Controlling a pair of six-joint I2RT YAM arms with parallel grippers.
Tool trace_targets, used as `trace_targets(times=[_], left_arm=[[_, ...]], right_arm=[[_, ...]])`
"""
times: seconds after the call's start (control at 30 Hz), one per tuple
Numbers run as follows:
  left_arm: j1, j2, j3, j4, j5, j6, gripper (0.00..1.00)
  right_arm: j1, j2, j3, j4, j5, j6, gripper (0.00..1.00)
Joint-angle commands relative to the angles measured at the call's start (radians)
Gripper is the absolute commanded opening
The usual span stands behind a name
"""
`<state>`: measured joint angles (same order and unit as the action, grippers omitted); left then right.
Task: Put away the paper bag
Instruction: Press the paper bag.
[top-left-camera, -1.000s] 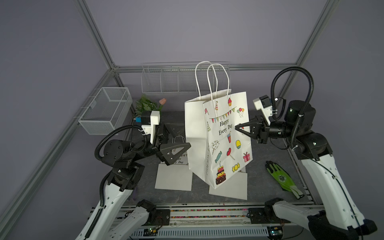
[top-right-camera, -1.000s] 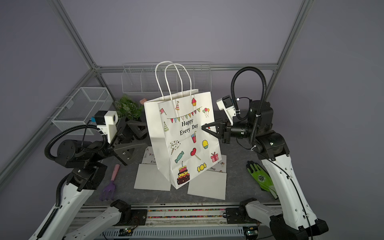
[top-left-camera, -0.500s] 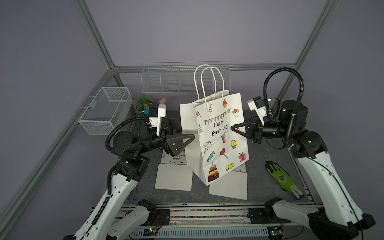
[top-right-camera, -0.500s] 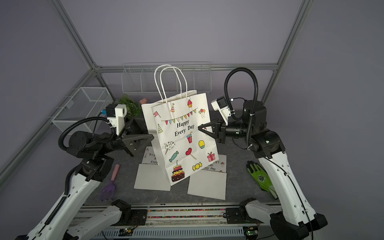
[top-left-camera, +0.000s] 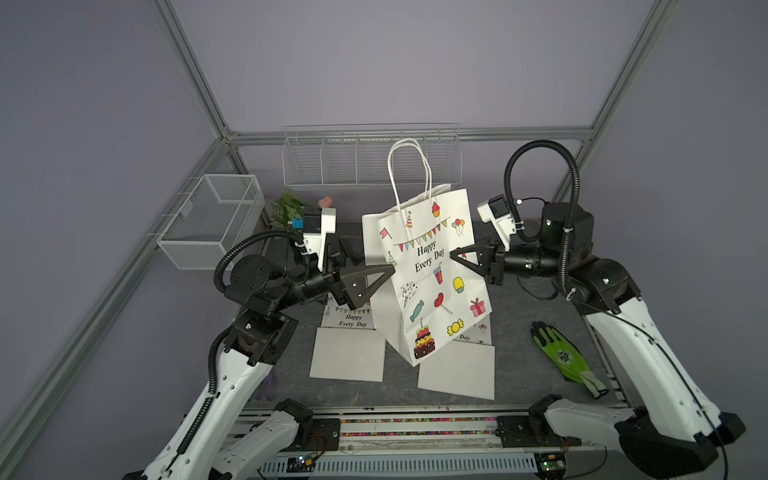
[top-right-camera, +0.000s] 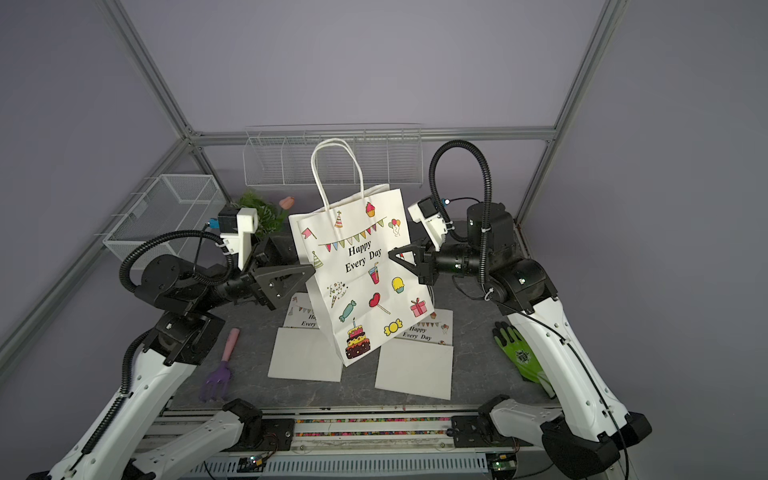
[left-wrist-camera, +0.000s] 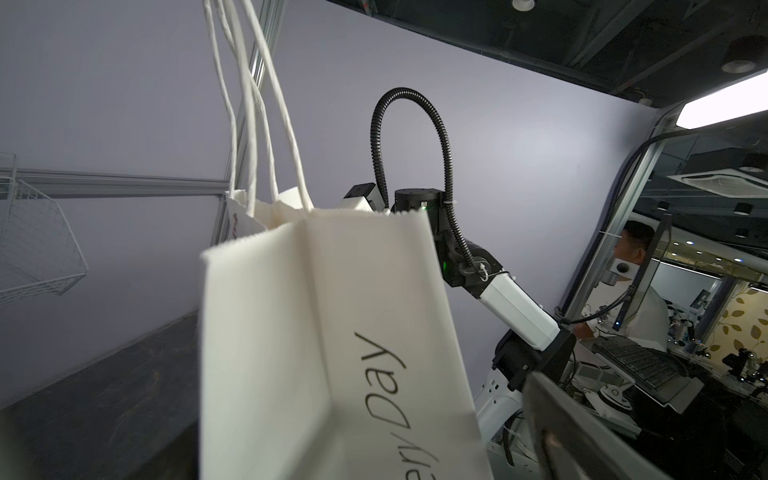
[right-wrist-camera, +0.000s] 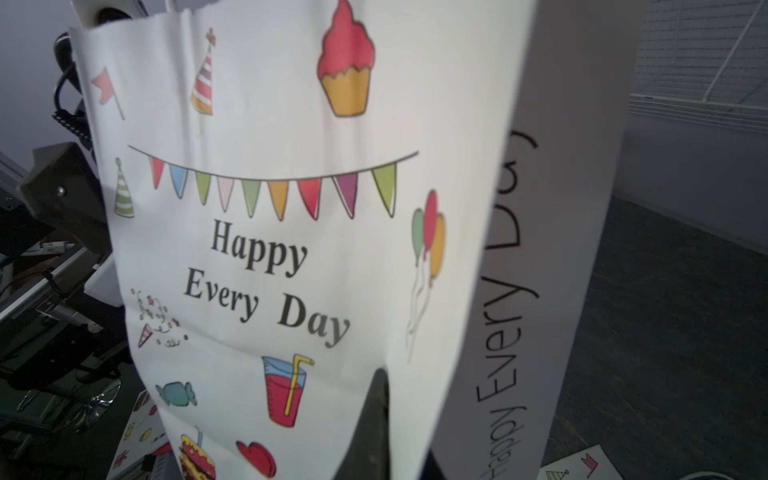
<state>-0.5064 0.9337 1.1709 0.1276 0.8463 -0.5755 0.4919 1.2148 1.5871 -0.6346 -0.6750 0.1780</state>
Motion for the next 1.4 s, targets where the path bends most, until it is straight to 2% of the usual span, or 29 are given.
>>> trace_targets(times=[0.0, 0.13, 0.2, 0.37, 0.43, 0.53, 0.73, 1.07, 1.2, 1.37], left_arm=[[-0.011, 0.032, 0.029, -0.11, -0.052, 0.078, 0.98], [-0.014, 0.06, 0.035, -0.161, -0.09, 0.117, 0.98], [-0.014, 0.063, 0.034, -0.172, -0.099, 0.127, 0.99], [-0.014, 0.061, 0.03, -0.18, -0.104, 0.137, 0.78], [-0.014, 0.057, 0.03, -0.182, -0.105, 0.138, 0.65], [-0.014, 0.045, 0.027, -0.183, -0.11, 0.138, 0.54], [-0.014, 0.032, 0.027, -0.178, -0.11, 0.131, 0.47], [-0.014, 0.025, 0.018, -0.196, -0.136, 0.147, 0.2], [-0.014, 0.026, 0.018, -0.197, -0.141, 0.147, 0.17], [-0.014, 0.033, 0.015, -0.201, -0.157, 0.151, 0.19]], right_arm=[[0.033, 0.008, 0.012, -0.016, 0.142, -0.03, 0.07], [0.086, 0.008, 0.013, -0.042, 0.287, -0.063, 0.07], [0.099, 0.004, 0.003, -0.039, 0.315, -0.066, 0.07], [0.102, -0.02, -0.022, -0.013, 0.328, -0.064, 0.07], [0.103, -0.036, -0.028, -0.009, 0.346, -0.069, 0.07], [0.102, -0.053, -0.029, -0.01, 0.359, -0.074, 0.07], [0.102, -0.055, -0.034, -0.002, 0.351, -0.071, 0.07], [0.102, -0.09, -0.07, 0.024, 0.372, -0.074, 0.07], [0.103, -0.093, -0.076, 0.029, 0.37, -0.073, 0.07], [0.102, -0.1, -0.087, 0.055, 0.336, -0.055, 0.07]])
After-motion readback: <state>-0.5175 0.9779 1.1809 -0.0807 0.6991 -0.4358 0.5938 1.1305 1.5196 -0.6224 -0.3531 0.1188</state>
